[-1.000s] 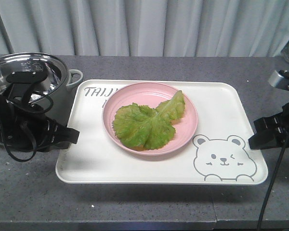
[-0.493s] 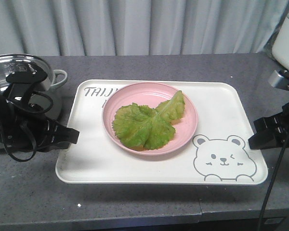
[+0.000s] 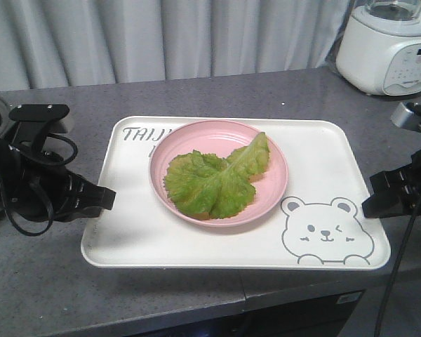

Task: Transfer vegetables to tray and serve
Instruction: 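Hold the tray level with both grippers while the base turns and drives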

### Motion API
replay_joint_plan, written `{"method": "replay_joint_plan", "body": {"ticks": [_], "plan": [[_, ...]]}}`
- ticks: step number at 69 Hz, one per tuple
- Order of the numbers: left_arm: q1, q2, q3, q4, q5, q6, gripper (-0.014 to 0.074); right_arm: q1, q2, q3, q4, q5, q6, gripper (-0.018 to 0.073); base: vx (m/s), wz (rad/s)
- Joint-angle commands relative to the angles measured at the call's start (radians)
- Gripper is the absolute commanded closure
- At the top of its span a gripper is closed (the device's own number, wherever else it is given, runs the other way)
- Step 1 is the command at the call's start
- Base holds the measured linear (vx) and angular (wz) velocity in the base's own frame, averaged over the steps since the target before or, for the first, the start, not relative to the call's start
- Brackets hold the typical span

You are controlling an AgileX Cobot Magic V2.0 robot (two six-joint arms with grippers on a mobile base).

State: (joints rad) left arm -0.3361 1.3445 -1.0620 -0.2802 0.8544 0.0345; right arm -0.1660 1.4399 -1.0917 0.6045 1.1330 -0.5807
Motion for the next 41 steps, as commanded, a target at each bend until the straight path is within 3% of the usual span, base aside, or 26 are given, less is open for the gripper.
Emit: {"method": "replay_joint_plan", "body": {"ticks": [1, 41], "plan": [[-0.019, -0.035, -0.032, -0.065, -0.072, 0.021, 0.0602, 0.015, -0.038, -0.026, 0.116, 0.064, -0.045, 0.0562, -0.01, -0.28], [-0.019, -0.035, -0.032, -0.065, -0.072, 0.021, 0.0602, 0.015, -0.038, -0.026, 0.116, 0.064, -0.045, 0.0562, -0.02, -0.22]]}}
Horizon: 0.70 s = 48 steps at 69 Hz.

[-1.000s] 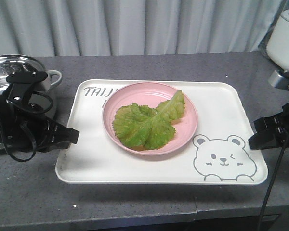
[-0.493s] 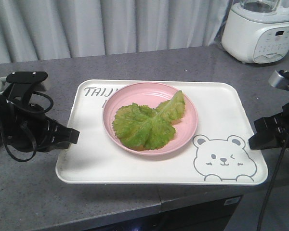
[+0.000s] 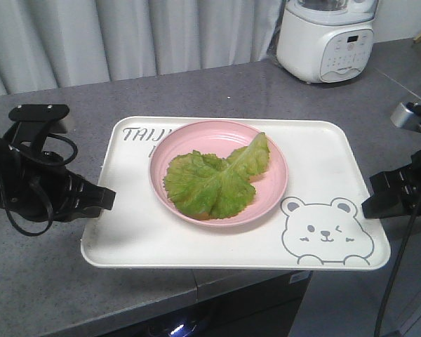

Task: Transfer vegetables to tray and serve
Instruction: 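Hold the tray level with both grippers while the base turns and drives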

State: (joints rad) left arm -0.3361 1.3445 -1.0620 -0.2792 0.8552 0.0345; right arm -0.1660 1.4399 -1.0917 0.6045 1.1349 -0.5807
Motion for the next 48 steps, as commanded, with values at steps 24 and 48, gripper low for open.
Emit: {"method": "replay_joint_plan", "body": {"ticks": [24, 48], "plan": [[-0.019, -0.035, -0.032, -0.066, -0.073, 0.021, 0.0602, 0.015, -0.038, -0.026, 0.116, 0.062, -0.045, 0.0562, -0.03, -0.24], [-0.019, -0.035, -0.032, -0.066, -0.073, 0.021, 0.0602, 0.015, -0.038, -0.026, 0.116, 0.062, -0.045, 0.0562, -0.04, -0.32]]}}
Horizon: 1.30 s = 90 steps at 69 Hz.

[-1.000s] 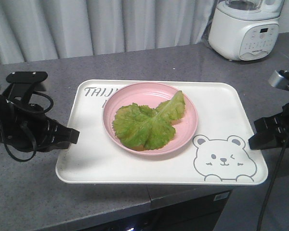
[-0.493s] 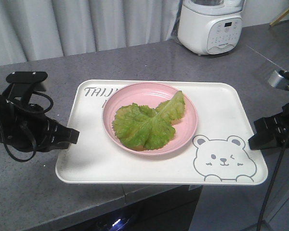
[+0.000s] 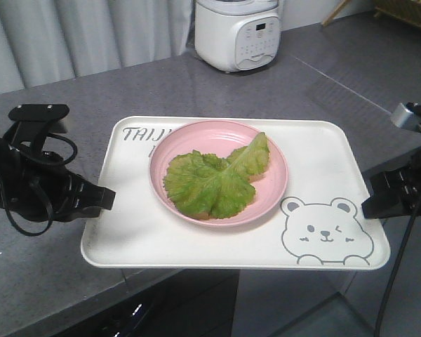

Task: Transfer vegetables to tray and serve
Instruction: 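Hold the tray level with both grippers while the base turns and drives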

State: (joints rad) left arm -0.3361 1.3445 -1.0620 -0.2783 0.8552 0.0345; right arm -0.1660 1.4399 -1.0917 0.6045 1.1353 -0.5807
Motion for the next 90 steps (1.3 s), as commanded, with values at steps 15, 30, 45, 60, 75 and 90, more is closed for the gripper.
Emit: {"method": "replay_joint_plan", "body": {"ticks": [15, 30, 45, 60, 75, 90], "plan": [[-0.019, -0.035, -0.032, -0.067, -0.073, 0.021, 0.0602, 0.015, -0.038, -0.026, 0.116, 0.061, -0.045, 0.0562, -0.05, -0.4], [-0.019, -0.035, -0.032, -0.067, -0.073, 0.021, 0.0602, 0.015, -0.038, -0.026, 0.116, 0.061, -0.045, 0.0562, -0.05, -0.35], [-0.019, -0.035, -0.032, -0.067, -0.073, 0.021, 0.0602, 0.015, -0.038, -0.026, 0.116, 0.072, -0.045, 0.0562, 0.0, -0.32], [-0.019, -0.035, -0.032, -0.067, -0.073, 0.021, 0.0602, 0.015, -0.038, -0.026, 0.116, 0.072, -0.045, 0.0562, 0.04, -0.34], [-0.019, -0.035, -0.032, -0.067, -0.073, 0.021, 0.0602, 0.015, -0.038, -0.026, 0.116, 0.072, -0.045, 0.0562, 0.05, -0.34], [-0.019, -0.035, -0.032, -0.067, -0.073, 0.021, 0.0602, 0.015, -0.038, -0.026, 0.116, 0.072, -0.045, 0.0562, 0.06, -0.32]]}}
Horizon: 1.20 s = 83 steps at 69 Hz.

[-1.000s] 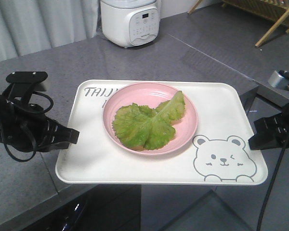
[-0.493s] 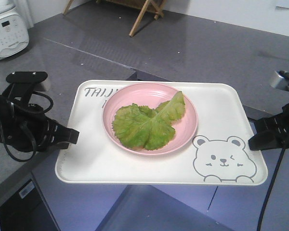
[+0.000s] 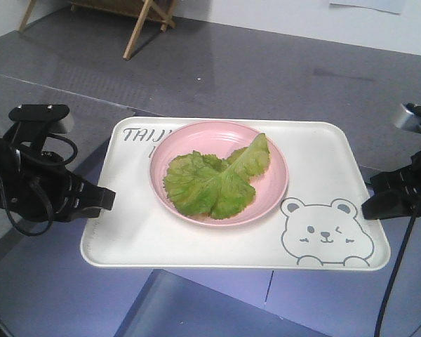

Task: Transfer vegetables to tray and serve
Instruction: 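Hold the tray level with both grippers while the base turns and drives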

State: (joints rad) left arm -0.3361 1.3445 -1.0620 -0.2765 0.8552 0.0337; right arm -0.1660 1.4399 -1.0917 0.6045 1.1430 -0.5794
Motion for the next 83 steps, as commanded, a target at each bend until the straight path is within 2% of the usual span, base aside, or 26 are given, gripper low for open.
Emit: {"method": "replay_joint_plan", "body": {"ticks": [1, 83], "plan": [[-0.019, -0.035, -0.032, -0.069, -0.073, 0.022, 0.0602, 0.015, -0.038, -0.026, 0.116, 0.065, -0.046, 0.0562, 0.06, -0.31], [-0.019, -0.035, -0.032, -0.069, -0.073, 0.022, 0.0602, 0.015, -0.038, -0.026, 0.116, 0.065, -0.046, 0.0562, 0.07, -0.25]]}}
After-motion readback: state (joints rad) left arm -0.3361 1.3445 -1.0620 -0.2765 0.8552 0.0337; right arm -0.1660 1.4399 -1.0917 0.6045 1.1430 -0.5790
